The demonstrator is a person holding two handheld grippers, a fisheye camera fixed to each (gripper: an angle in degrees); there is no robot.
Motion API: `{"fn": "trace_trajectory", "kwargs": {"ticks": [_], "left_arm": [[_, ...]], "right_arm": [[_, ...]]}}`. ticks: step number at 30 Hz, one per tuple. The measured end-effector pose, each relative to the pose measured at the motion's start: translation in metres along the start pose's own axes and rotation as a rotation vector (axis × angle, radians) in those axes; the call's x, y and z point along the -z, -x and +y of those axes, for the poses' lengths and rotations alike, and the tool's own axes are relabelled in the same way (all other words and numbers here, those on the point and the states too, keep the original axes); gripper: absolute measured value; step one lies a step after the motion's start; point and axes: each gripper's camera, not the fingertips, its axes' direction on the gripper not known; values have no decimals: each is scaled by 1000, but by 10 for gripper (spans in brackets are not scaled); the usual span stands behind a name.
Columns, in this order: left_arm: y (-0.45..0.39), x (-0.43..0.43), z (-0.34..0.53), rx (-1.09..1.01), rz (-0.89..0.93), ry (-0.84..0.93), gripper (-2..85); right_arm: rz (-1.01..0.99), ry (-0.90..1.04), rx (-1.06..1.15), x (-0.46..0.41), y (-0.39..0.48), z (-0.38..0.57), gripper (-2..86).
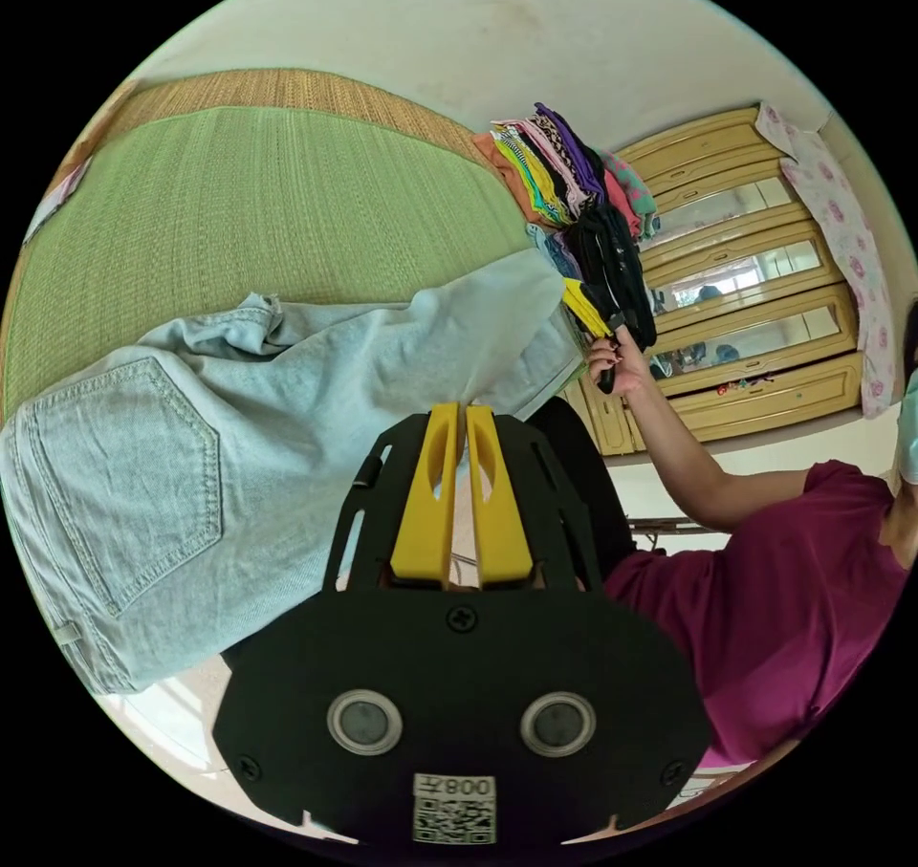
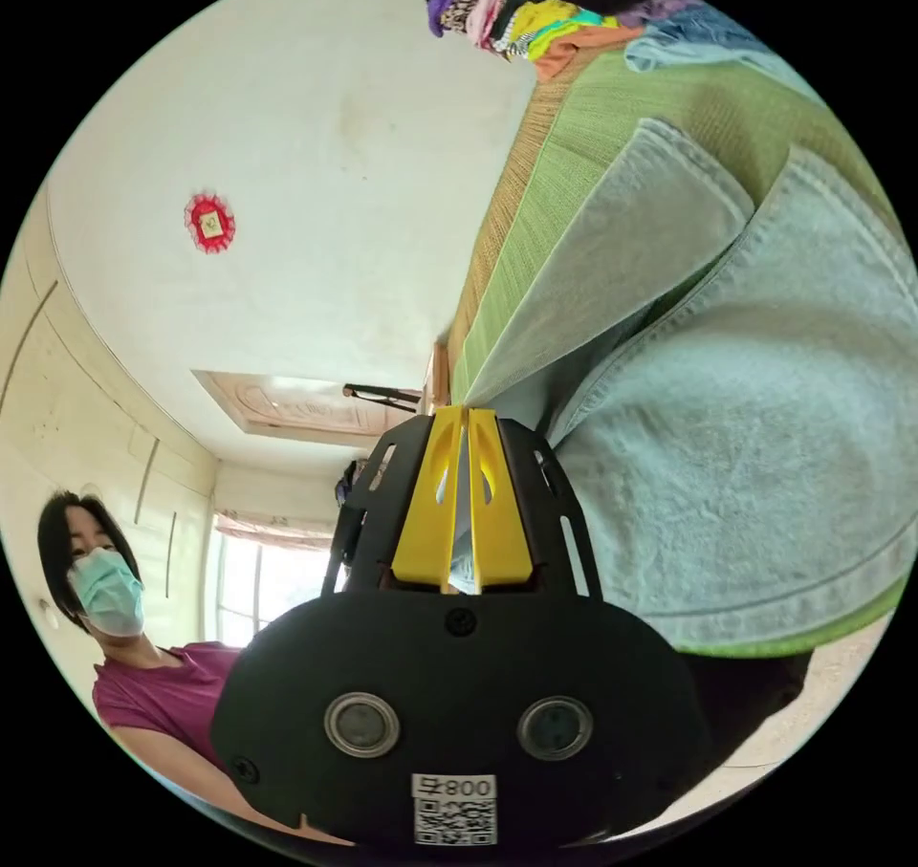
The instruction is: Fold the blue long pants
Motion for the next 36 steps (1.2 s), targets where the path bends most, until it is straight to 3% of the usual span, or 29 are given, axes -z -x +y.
{"fn": "trace_trajectory", "kwargs": {"ticks": [8,22,36], "left_arm": [[-43,-33,-11,-53,-83,122,11],[-119,-79,-56,-55,-210,268,20],[-236,-43,-145,-148,-209,133,32]], "right_arm": [[284,79,103,-4,63,36,4],[564,174,7,-58,49,63,5],[628,265,28,-90,71,36,6]]}}
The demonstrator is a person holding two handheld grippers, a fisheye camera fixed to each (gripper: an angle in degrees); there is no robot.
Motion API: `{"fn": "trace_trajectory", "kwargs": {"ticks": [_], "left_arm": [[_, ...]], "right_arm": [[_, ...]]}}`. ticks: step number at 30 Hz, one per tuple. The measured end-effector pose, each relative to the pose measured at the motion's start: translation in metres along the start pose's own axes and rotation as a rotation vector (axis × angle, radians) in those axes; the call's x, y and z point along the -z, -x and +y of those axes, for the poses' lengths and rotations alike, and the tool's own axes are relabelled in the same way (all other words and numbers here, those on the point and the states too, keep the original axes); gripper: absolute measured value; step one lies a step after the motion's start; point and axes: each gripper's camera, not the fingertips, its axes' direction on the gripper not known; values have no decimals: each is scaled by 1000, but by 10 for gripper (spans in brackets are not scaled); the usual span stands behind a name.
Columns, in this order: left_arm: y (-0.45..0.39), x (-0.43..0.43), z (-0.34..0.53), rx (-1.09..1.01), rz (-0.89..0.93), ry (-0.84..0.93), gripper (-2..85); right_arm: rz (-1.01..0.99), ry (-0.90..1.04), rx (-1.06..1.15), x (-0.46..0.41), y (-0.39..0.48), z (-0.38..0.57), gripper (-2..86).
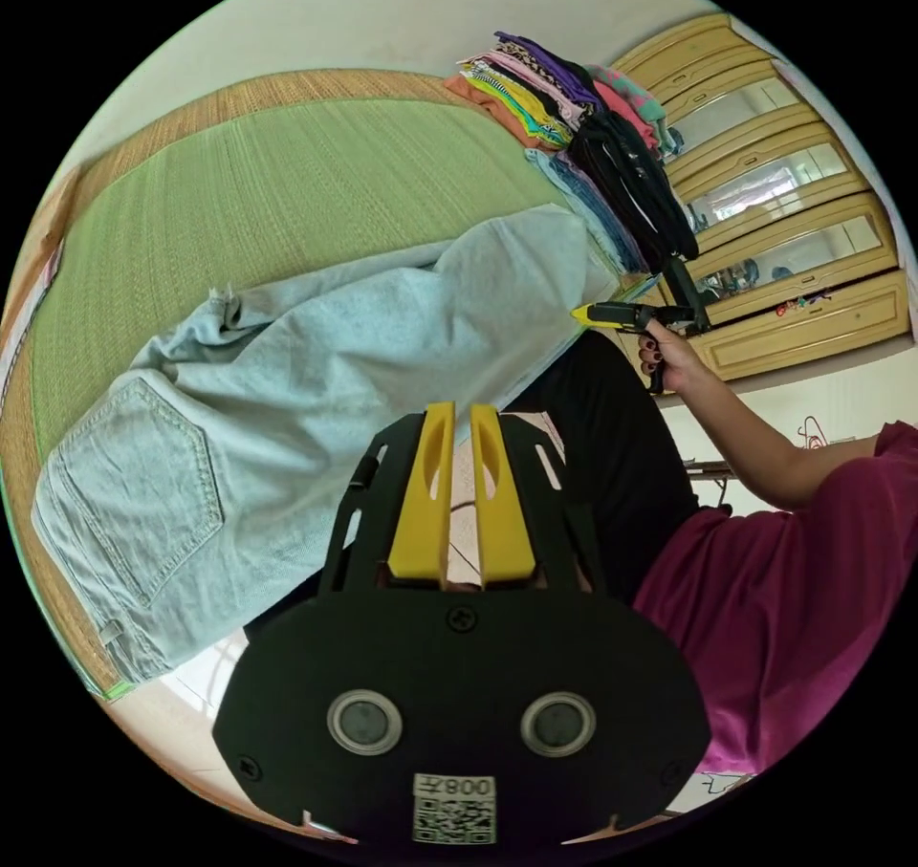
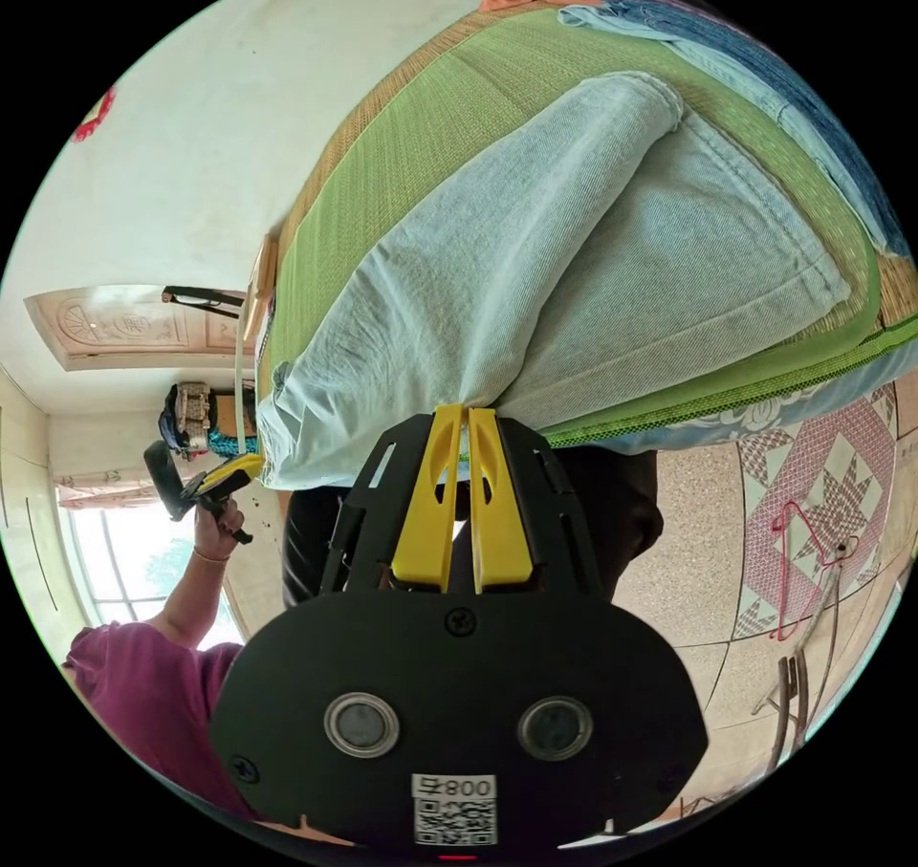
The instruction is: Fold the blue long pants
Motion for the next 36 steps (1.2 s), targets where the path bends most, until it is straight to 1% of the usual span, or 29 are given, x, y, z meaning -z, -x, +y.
{"fn": "trace_trajectory", "kwargs": {"ticks": [3,8,14,16,21,25,28,32,36], "left_arm": [[-23,8,-36,-37,43,-27,31],[-66,-4,-109,-119,94,11,38],[-135,-36,-227,-267,111,90,52],[-161,-49,-281,-301,119,108,57],[-215,-83,-383,-349,116,157,67],[-254,-109,-460,-338,83,178,70],[-281,-124,-504,-353,32,196,71],[-313,-143,-545,-392,-50,244,71],[-339,-157,-571,-423,-148,295,46]], "right_arm": [[-28,0,-9,3,-3,-1,6],[-97,-1,2,13,-11,1,6],[-162,-20,9,36,-31,12,3],[-184,-32,0,45,-41,17,2],[-222,-133,-41,80,-71,29,0],[-212,-223,-73,105,-96,31,0],[-206,-252,-91,114,-112,31,0],[-198,-250,-85,122,-127,33,0],[-213,-252,-86,129,-143,41,0]]}}
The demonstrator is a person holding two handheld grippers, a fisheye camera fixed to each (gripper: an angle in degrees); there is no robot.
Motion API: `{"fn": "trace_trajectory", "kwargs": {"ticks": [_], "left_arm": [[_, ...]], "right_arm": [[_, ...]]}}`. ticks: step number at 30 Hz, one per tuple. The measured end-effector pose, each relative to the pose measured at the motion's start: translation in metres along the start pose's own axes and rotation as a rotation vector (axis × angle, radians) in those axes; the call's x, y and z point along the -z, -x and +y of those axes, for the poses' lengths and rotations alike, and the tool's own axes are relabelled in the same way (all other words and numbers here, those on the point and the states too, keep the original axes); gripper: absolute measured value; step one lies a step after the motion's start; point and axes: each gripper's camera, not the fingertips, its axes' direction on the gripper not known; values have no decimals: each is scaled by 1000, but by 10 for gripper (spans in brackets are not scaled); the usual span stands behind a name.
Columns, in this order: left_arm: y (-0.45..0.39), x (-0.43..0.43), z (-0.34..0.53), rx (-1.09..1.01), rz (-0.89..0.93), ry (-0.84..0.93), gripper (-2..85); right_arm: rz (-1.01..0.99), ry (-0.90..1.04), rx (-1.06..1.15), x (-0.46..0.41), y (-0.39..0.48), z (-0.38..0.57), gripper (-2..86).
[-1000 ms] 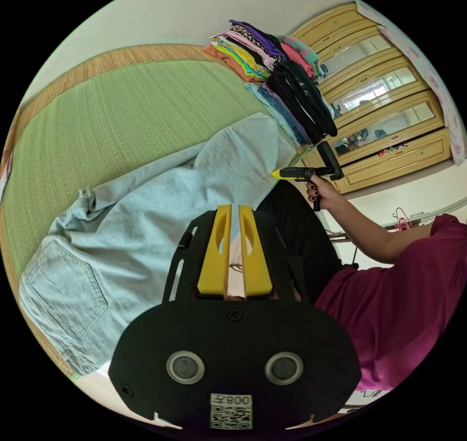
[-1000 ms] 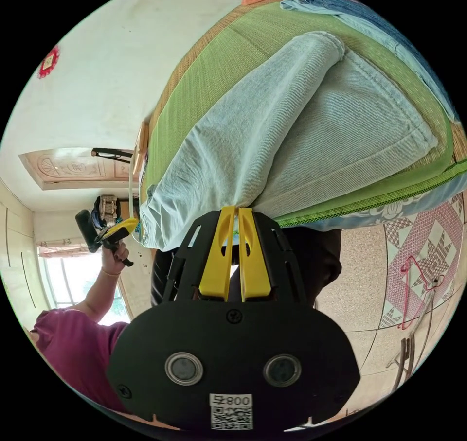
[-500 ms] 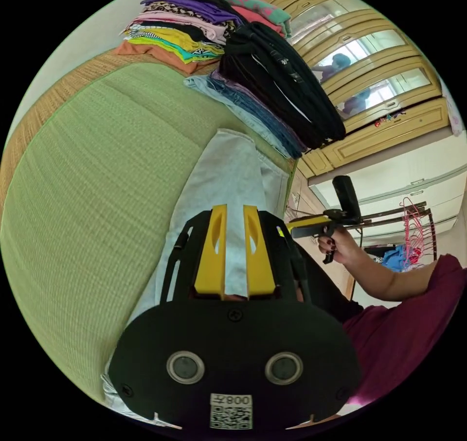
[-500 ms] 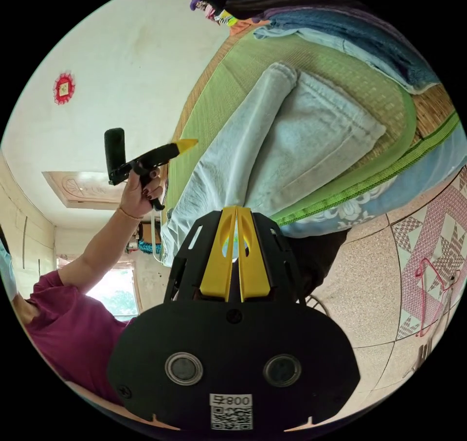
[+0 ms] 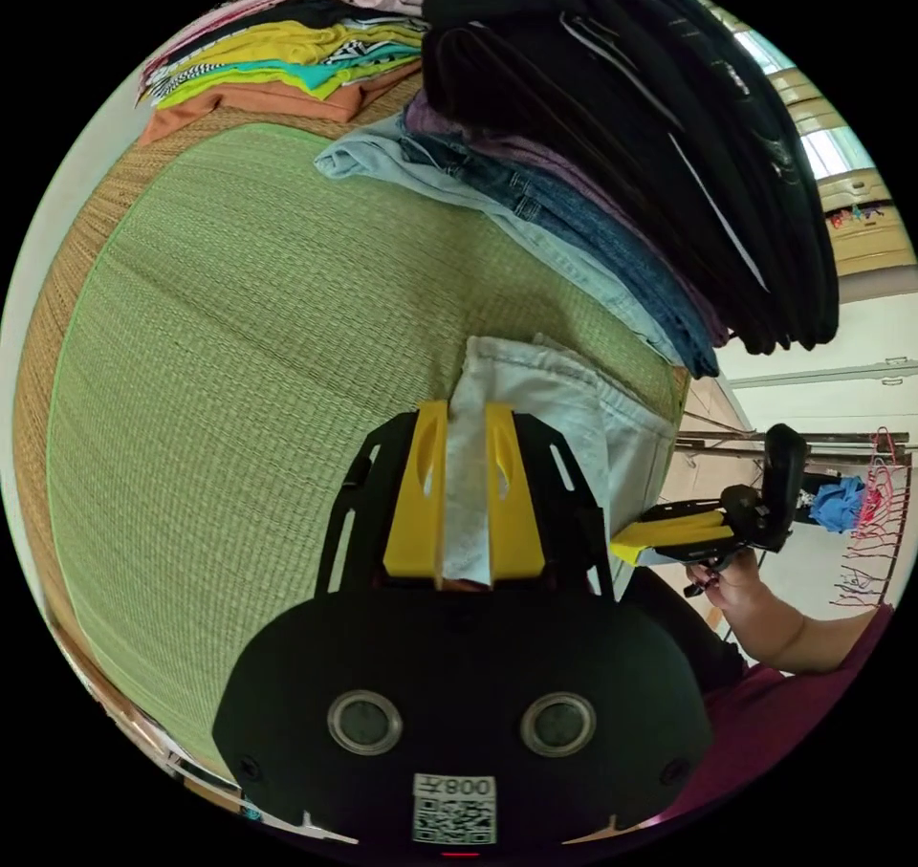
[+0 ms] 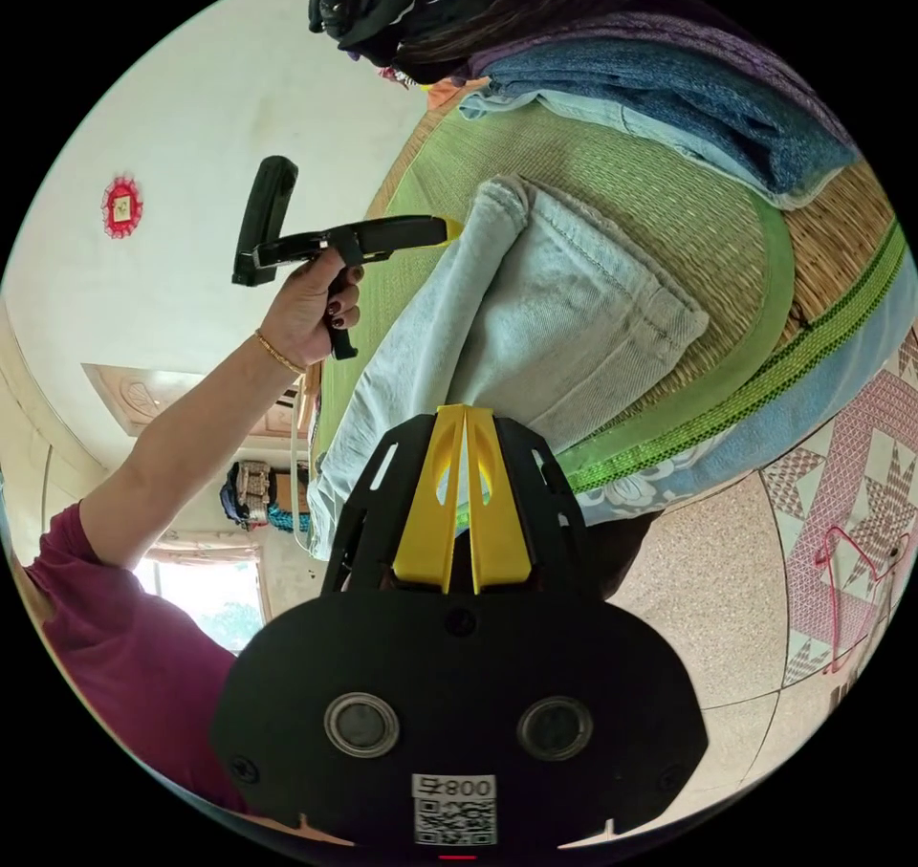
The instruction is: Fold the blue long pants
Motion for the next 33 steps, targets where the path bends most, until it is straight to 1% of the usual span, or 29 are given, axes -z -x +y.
{"fn": "trace_trajectory", "kwargs": {"ticks": [2,5,9,12,13,16,18,21,23,24,26,30,31,33], "left_arm": [[-5,6,-7,-14,-11,-12,34],[-12,25,-13,-33,31,-39,21],[-27,89,0,-108,140,-196,16],[-39,140,15,-169,206,-272,15],[-45,158,21,-196,226,-292,14],[-61,194,32,-249,248,-308,14],[-71,212,36,-282,259,-316,13],[-88,236,40,-331,267,-320,13],[-98,246,40,-353,267,-319,13],[-103,251,39,-371,272,-314,13],[-111,257,38,-389,262,-307,13],[-119,261,29,-398,223,-280,14],[-118,261,26,-391,218,-275,14],[-113,260,21,-368,207,-280,14]], "right_arm": [[-27,-10,-1,10,-11,6,2],[-66,-26,-6,26,-25,16,6],[-92,-64,8,52,-38,30,25],[-180,-120,30,75,-52,41,62],[-239,-146,30,84,-60,45,77],[-376,-201,47,105,-75,52,99],[-428,-222,71,116,-80,54,112],[-587,-235,79,127,-97,54,132],[-723,-258,73,135,-115,55,136],[-746,-260,75,137,-119,55,136],[-861,-270,96,144,-127,55,137],[-968,-281,148,156,-125,49,123],[-989,-283,163,160,-123,47,105],[-970,-284,181,170,-120,45,72]]}}
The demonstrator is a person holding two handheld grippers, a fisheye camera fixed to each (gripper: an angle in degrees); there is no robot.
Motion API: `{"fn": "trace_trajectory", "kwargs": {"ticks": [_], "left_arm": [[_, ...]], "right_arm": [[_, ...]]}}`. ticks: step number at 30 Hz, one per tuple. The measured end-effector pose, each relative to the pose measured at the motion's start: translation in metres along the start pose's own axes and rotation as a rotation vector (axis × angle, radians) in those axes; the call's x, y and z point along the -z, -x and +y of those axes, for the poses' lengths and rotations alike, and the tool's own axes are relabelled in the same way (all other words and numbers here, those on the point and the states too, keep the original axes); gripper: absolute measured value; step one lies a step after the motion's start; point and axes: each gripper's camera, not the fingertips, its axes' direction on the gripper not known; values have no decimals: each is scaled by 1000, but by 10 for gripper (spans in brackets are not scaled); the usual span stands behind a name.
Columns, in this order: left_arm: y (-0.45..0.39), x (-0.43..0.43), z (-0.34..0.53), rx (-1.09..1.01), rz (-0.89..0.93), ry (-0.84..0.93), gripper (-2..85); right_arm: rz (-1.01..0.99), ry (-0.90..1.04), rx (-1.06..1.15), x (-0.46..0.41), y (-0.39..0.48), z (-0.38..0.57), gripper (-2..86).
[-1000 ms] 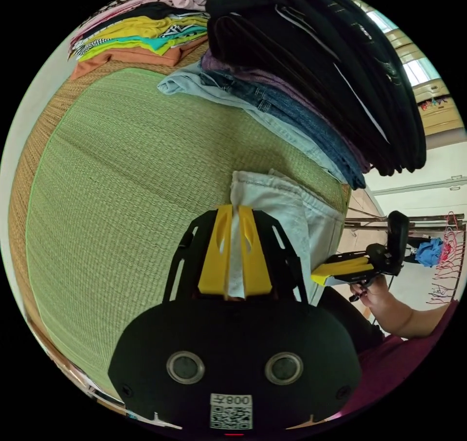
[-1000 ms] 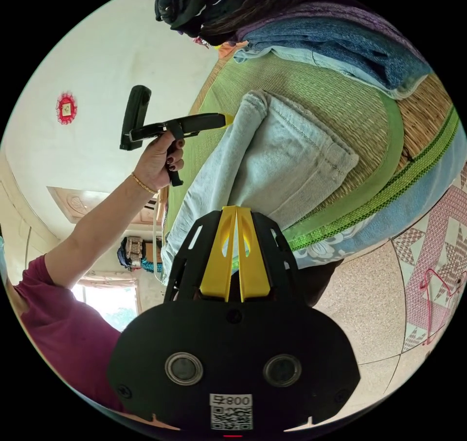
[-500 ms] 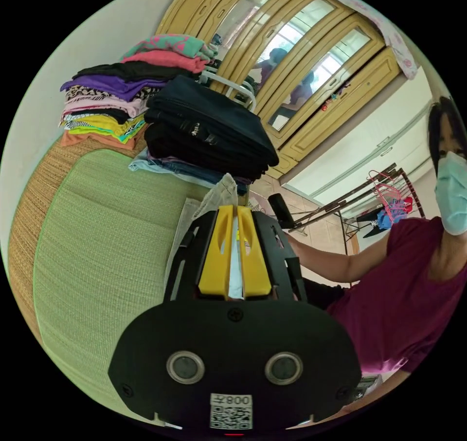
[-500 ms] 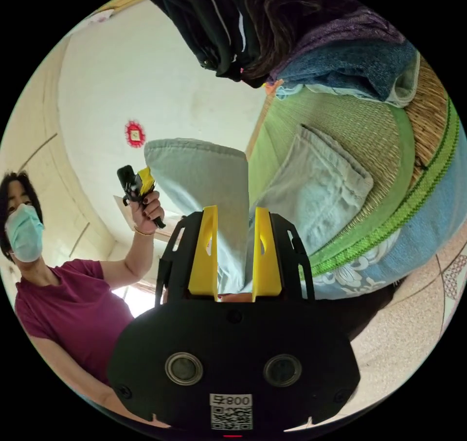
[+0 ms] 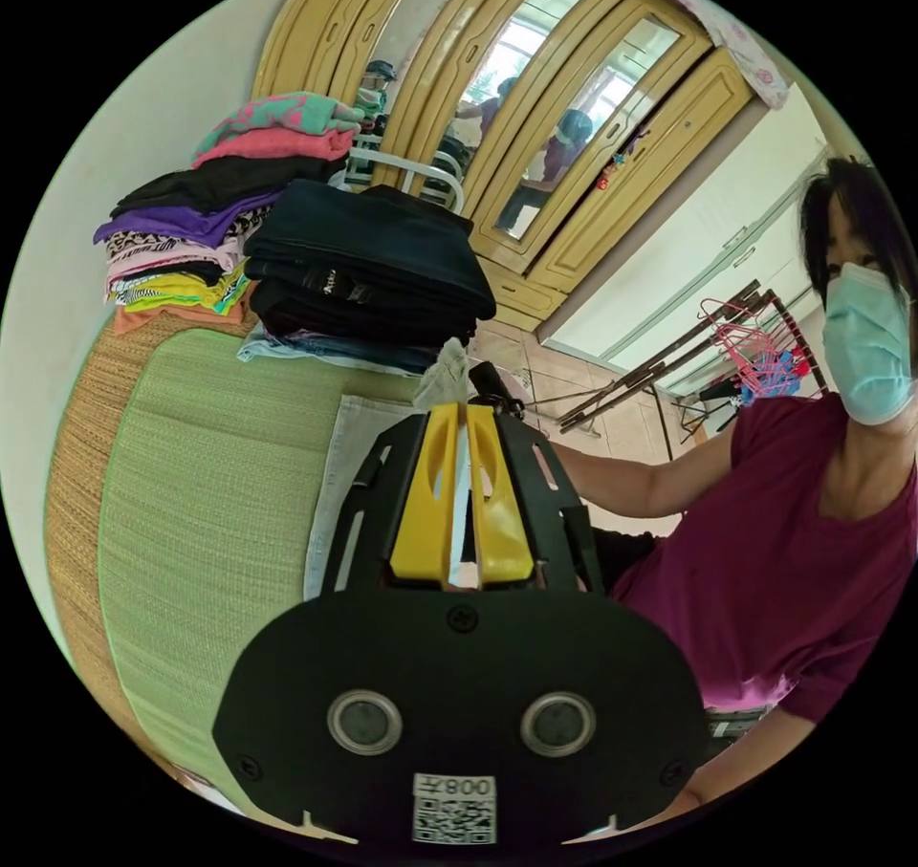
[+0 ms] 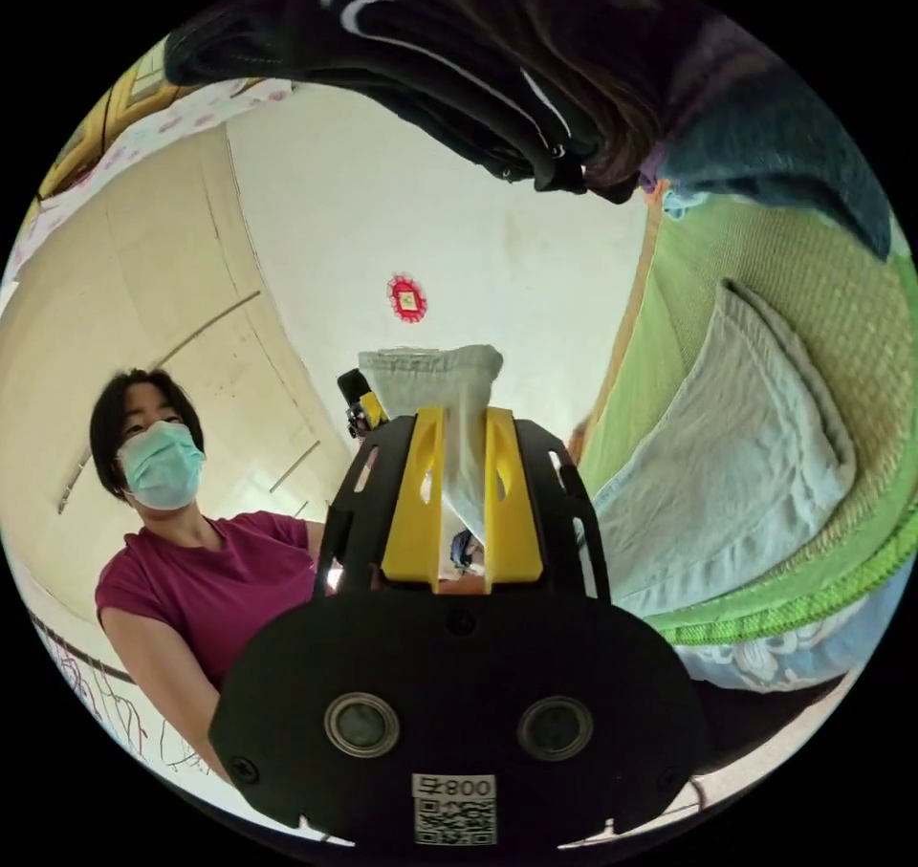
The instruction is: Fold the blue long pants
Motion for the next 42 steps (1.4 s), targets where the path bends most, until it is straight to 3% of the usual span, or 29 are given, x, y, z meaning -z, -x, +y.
{"fn": "trace_trajectory", "kwargs": {"ticks": [7,16,28,36,42], "left_arm": [[61,-38,-15,134,-80,45,13],[134,-162,-23,276,-91,215,12],[160,-258,10,225,-227,395,15],[178,-270,69,255,-213,367,18],[192,-249,134,299,-196,249,8]], "right_arm": [[332,-93,72,33,52,10,16],[693,-103,-83,25,25,16,10],[872,-75,-116,-23,-3,6,7],[920,-55,-105,-70,-14,1,8],[1010,-66,-86,-112,-8,8,2]]}}
